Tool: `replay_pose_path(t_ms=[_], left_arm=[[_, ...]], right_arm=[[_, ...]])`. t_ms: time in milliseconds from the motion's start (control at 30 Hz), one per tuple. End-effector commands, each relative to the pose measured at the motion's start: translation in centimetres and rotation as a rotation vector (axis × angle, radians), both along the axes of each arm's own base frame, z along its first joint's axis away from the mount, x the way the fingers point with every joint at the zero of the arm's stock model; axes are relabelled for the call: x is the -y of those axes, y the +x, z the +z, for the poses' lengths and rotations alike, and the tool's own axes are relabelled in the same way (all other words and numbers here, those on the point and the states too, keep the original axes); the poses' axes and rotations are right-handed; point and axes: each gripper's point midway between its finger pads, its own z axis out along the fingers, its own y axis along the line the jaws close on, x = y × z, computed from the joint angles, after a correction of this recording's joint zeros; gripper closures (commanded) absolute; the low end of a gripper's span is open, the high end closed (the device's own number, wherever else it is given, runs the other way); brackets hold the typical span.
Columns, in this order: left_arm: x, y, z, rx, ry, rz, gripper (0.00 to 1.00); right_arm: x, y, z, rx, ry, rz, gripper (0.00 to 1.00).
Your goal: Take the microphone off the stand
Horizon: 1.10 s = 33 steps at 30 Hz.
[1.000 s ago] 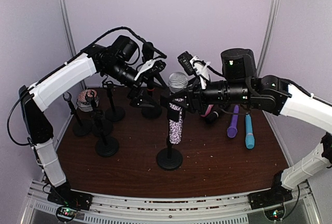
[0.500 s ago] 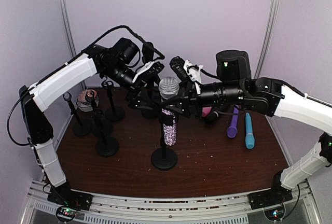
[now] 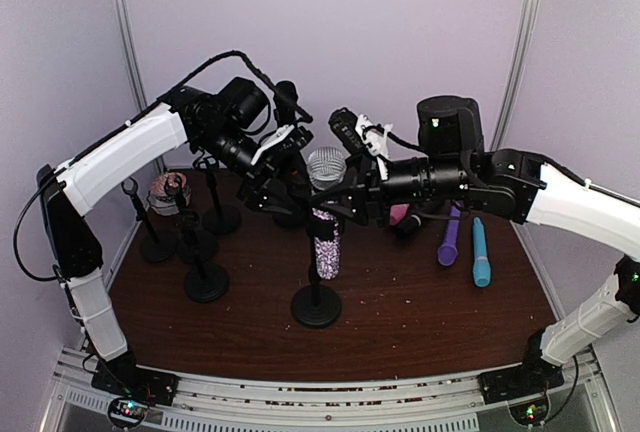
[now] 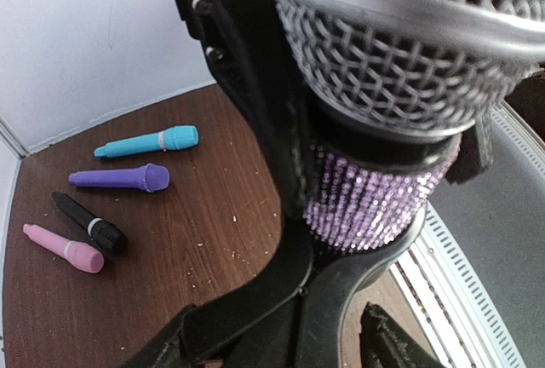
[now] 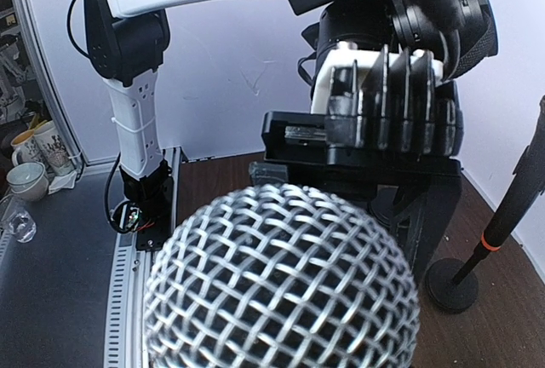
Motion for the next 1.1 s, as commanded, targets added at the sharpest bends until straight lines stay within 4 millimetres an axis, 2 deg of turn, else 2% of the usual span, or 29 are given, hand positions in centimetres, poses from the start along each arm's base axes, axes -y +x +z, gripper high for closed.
replay_pose_path(t_ms=[0,200,300,500,600,733,767,900,1000,1067], left_arm=[[-0.1,-1.4,2.1,0.038,-0.058,-0.045,0.36],[0.2,-1.9,2.3,0.046,-0.065,-0.061,0.40],[0.3,-2.0,2.3,0.051,-0.066,-0.066,0.34],[0.4,-2.0,2.3,0.059,-0.064,-0.067,0.29],[0.4,-1.9,2.0,0.063,-0.053,-0.065,0.43],[0.2,-1.6,1.4,0.084,-0.028,-0.059,0.75],[0.2,-1.5,1.3,0.088,-0.023,-0.056,0.80],[0.2,-1.2,1.1,0.104,-0.010,-0.045,0.82],[0.1,-0.9,0.7,0.112,0.008,-0.034,0.84],[0.1,-0.7,0.3,0.119,0.023,-0.026,0.95]], right_arm=[[-0.1,0.8,3.0,0.072,0.099,-0.007,0.84],[0.0,0.8,3.0,0.062,0.101,0.004,0.85],[0.0,0.9,2.9,0.056,0.097,0.007,0.85],[0.0,0.9,2.9,0.053,0.099,0.010,0.87],[0.0,0.9,3.0,0.054,0.099,0.008,0.87],[0.3,0.8,3.3,0.060,0.097,0.006,0.87],[0.4,0.8,3.4,0.065,0.096,0.002,0.87],[1.2,0.7,4.6,0.091,0.107,-0.017,0.87],[2.1,0.4,6.7,0.125,0.137,-0.028,0.87],[3.2,-0.4,9.1,0.163,0.186,-0.031,0.87]])
